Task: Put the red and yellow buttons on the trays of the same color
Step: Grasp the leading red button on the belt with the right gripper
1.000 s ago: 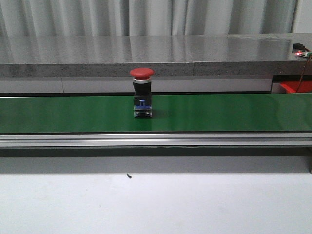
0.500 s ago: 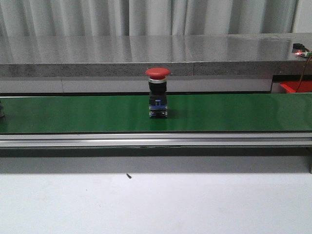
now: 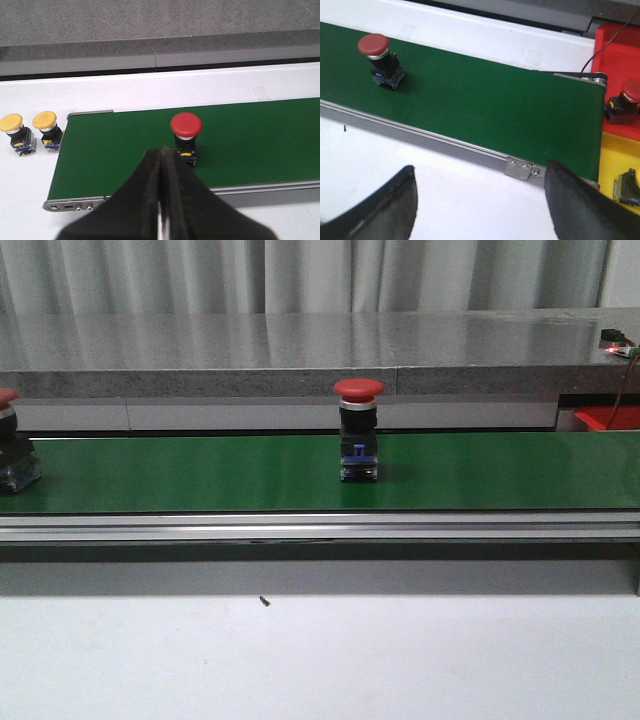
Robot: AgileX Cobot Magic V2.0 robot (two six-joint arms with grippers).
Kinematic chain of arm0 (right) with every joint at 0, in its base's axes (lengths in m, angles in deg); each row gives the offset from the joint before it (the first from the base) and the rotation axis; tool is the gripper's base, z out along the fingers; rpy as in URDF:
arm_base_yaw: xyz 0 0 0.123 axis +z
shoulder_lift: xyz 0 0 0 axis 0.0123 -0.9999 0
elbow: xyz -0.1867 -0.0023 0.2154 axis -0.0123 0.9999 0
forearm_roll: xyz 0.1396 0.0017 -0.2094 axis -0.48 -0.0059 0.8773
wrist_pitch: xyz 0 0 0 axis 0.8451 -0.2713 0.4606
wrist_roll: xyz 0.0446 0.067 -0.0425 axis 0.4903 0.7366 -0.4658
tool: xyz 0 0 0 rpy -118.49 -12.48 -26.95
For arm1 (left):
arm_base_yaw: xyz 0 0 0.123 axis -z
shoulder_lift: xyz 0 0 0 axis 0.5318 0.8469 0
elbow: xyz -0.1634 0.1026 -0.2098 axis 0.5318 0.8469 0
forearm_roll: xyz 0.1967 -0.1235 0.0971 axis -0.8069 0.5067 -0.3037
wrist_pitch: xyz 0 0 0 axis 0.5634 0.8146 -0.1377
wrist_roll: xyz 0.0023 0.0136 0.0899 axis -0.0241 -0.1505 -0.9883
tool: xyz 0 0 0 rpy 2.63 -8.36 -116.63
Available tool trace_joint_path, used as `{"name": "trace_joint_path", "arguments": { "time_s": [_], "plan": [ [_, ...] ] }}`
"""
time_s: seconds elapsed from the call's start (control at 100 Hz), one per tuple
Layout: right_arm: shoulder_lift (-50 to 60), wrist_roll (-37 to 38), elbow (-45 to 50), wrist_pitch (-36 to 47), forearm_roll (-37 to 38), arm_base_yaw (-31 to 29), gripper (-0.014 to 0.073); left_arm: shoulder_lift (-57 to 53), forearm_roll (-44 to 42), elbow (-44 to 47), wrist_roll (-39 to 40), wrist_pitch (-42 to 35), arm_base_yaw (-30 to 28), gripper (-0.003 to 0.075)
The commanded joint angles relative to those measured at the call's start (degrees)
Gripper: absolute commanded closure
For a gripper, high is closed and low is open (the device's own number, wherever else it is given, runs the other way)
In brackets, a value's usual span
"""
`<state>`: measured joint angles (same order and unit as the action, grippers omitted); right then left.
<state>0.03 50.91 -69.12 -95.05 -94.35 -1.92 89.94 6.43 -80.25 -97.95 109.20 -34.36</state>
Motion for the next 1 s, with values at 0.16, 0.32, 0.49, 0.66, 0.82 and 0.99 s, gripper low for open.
{"name": "trace_joint_path", "arguments": {
  "time_s": [0.16, 0.32, 0.49, 0.66, 0.82, 0.99],
  "plan": [
    [-15.59, -2.54, -11.71, -3.1, -2.29, 1.49, 0.0053, 0.0, 1.33, -1.58, 0.04, -4.84, 0.29, 0.074],
    [-25.72, -2.54, -16.71, -3.57, -2.35, 5.4, 0.0053, 0.0, 1.33, -1.58, 0.04, -4.84, 0.29, 0.074],
    [-34.33, -2.54, -21.05, -3.57, -2.35, 9.92, 0.0053, 0.0, 1.33, -1.58, 0.04, -4.84, 0.29, 0.074],
    [-40.61, -2.54, -24.93, -2.17, -2.35, 12.82, 0.0053, 0.0, 1.33, -1.58, 0.04, -4.84, 0.29, 0.074],
    [-45.18, -2.54, -28.58, -2.23, -2.42, 14.56, 0.0053, 0.0, 1.33, -1.58, 0.04, -4.84, 0.29, 0.074],
    [-48.91, -2.54, -31.6, -2.31, -2.53, 14.72, 0.0053, 0.0, 1.44, -1.58, 0.04, -4.84, 0.29, 0.074]
  ]
}}
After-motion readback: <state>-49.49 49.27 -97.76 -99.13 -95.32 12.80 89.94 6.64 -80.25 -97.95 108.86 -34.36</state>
